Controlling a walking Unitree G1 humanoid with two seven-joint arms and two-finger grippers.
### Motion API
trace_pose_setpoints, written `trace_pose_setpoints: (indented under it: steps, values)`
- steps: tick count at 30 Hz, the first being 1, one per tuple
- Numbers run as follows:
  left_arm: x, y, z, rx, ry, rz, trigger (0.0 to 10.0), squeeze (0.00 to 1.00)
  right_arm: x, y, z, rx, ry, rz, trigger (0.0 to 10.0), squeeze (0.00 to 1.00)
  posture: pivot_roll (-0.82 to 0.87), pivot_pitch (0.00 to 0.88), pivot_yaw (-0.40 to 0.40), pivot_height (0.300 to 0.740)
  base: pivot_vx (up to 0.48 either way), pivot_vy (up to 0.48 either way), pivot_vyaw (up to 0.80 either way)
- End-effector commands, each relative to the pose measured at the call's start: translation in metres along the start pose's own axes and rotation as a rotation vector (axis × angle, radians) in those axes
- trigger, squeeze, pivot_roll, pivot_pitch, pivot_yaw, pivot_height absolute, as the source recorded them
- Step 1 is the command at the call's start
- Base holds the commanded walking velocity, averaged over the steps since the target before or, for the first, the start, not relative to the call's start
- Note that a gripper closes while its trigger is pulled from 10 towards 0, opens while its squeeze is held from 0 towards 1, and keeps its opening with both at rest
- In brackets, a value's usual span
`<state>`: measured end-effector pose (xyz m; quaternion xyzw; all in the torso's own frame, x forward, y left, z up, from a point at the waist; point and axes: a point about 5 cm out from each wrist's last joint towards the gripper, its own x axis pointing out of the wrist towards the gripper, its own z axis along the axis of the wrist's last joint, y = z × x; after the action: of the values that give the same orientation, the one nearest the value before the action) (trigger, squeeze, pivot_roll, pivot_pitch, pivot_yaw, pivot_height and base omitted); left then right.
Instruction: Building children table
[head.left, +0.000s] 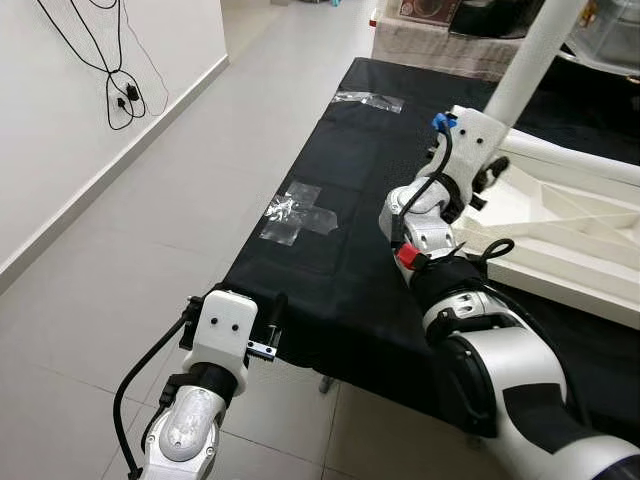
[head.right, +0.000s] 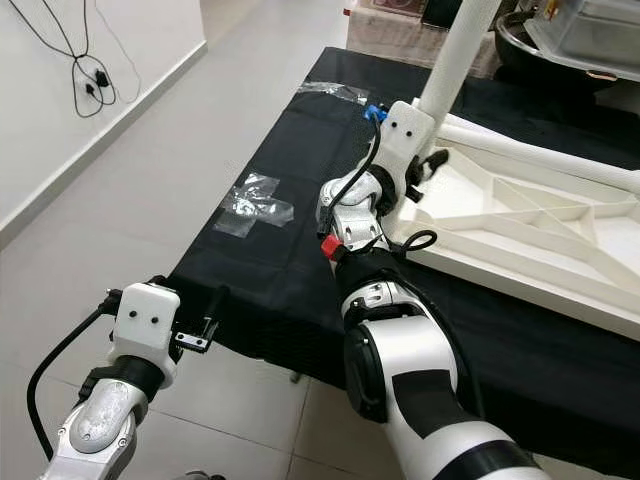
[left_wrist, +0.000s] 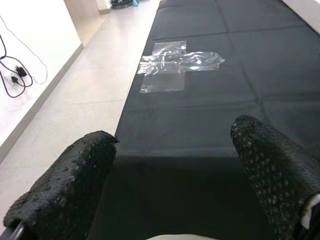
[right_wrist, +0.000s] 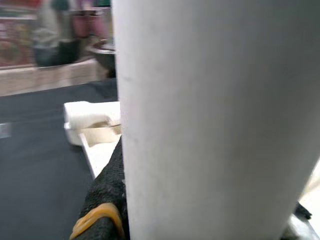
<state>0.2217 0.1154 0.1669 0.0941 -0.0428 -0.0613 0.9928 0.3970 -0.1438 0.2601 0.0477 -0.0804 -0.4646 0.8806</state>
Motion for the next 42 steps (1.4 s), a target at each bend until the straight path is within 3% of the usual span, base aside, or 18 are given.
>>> trace_pose_setpoints:
  steps: [1, 8, 10, 16, 25, 26, 28, 29, 30, 31, 32, 33, 34, 35, 36, 38, 39, 42]
  values:
    - [0.000, -0.001, -0.003, 0.006, 0.007, -0.007, 10.0, 0.00, 0.003, -0.019, -0.034, -0.138, 0.072, -0.136, 10.0, 0.00, 0.10, 0.179, -0.075, 0.740, 0.000, 0.000, 0.00]
    - [0.000, 0.000, -0.004, 0.012, 0.009, -0.003, 10.0, 0.00, -0.007, -0.011, -0.023, -0.079, 0.022, -0.111, 10.0, 0.00, 0.11, 0.180, -0.079, 0.740, 0.000, 0.000, 0.00]
    - [0.000, 0.000, -0.004, 0.010, 0.011, 0.000, 10.0, 0.00, -0.012, -0.001, -0.002, 0.007, -0.037, -0.050, 10.0, 0.00, 0.10, 0.177, -0.079, 0.740, 0.000, 0.000, 0.00]
    - [0.001, -0.001, -0.005, 0.006, 0.007, -0.001, 10.0, 0.00, -0.012, 0.004, 0.031, 0.099, -0.099, -0.048, 10.0, 0.00, 0.10, 0.165, -0.076, 0.740, 0.000, 0.000, 0.00]
    - [0.004, -0.002, -0.005, 0.005, 0.003, -0.005, 10.0, 0.00, -0.010, 0.004, 0.059, 0.192, -0.185, -0.010, 10.0, 0.00, 0.09, 0.145, -0.072, 0.740, 0.000, 0.000, 0.00]
    - [0.005, -0.002, -0.006, 0.007, 0.007, -0.015, 10.0, 0.00, -0.010, 0.006, 0.067, 0.233, -0.210, 0.068, 10.0, 0.00, 0.09, 0.142, -0.072, 0.740, 0.000, 0.000, 0.00]
    - [0.008, -0.008, -0.005, 0.036, 0.001, -0.099, 10.0, 0.00, -0.019, 0.017, 0.076, 0.316, -0.239, 0.386, 10.0, 0.00, 0.09, 0.131, -0.070, 0.740, 0.000, 0.000, 0.00]
    - [0.008, -0.008, -0.005, 0.036, 0.001, -0.099, 10.0, 0.00, -0.019, 0.017, 0.076, 0.316, -0.239, 0.386, 10.0, 0.00, 0.09, 0.131, -0.070, 0.740, 0.000, 0.000, 0.00]
    - [0.011, -0.011, -0.004, 0.029, 0.004, -0.135, 10.0, 0.00, -0.026, 0.021, 0.075, 0.348, -0.220, 0.525, 10.0, 0.00, 0.09, 0.125, -0.069, 0.740, 0.000, 0.000, 0.00]
    - [0.011, -0.011, -0.004, 0.029, 0.004, -0.135, 10.0, 0.00, -0.026, 0.021, 0.075, 0.348, -0.220, 0.525, 10.0, 0.00, 0.09, 0.125, -0.069, 0.740, 0.000, 0.000, 0.00]
    - [0.014, -0.015, -0.002, 0.077, -0.009, -0.214, 10.0, 0.08, -0.034, 0.024, 0.070, 0.402, -0.153, 0.689, 10.0, 0.00, 0.09, 0.119, -0.066, 0.740, 0.000, 0.000, 0.00]
    - [0.014, -0.015, -0.002, 0.077, -0.009, -0.214, 10.0, 0.08, -0.034, 0.024, 0.070, 0.402, -0.153, 0.689, 10.0, 0.00, 0.09, 0.119, -0.066, 0.740, 0.000, 0.000, 0.00]
    - [0.018, -0.019, -0.001, 0.132, -0.021, -0.301, 10.0, 0.12, -0.041, 0.022, 0.058, 0.435, -0.076, 0.816, 10.0, 0.00, 0.08, 0.114, -0.063, 0.740, 0.000, 0.000, 0.00]
    - [0.018, -0.019, -0.001, 0.132, -0.021, -0.301, 10.0, 0.12, -0.041, 0.022, 0.058, 0.435, -0.076, 0.816, 10.0, 0.00, 0.08, 0.114, -0.063, 0.740, 0.000, 0.000, 0.00]
    - [0.024, -0.020, 0.000, 0.182, -0.032, -0.358, 10.0, 0.00, -0.047, 0.018, 0.046, 0.457, -0.010, 0.921, 10.0, 0.00, 0.08, 0.108, -0.055, 0.740, 0.000, 0.000, 0.00]
    - [0.024, -0.020, 0.000, 0.182, -0.032, -0.358, 10.0, 0.00, -0.047, 0.018, 0.046, 0.457, -0.010, 0.921, 10.0, 0.00, 0.08, 0.108, -0.055, 0.740, 0.000, 0.000, 0.00]
    - [0.039, -0.015, 0.003, 0.242, -0.049, -0.363, 10.0, 0.00, -0.053, 0.011, 0.028, 0.444, 0.074, 1.017, 10.0, 0.00, 0.07, 0.100, -0.047, 0.740, 0.000, 0.000, 0.00]
    - [0.053, -0.006, 0.007, 0.262, -0.071, -0.313, 10.0, 0.00, -0.060, 0.005, 0.019, 0.457, 0.131, 1.079, 10.0, 0.00, 0.07, 0.100, -0.043, 0.740, 0.000, 0.000, 0.00]
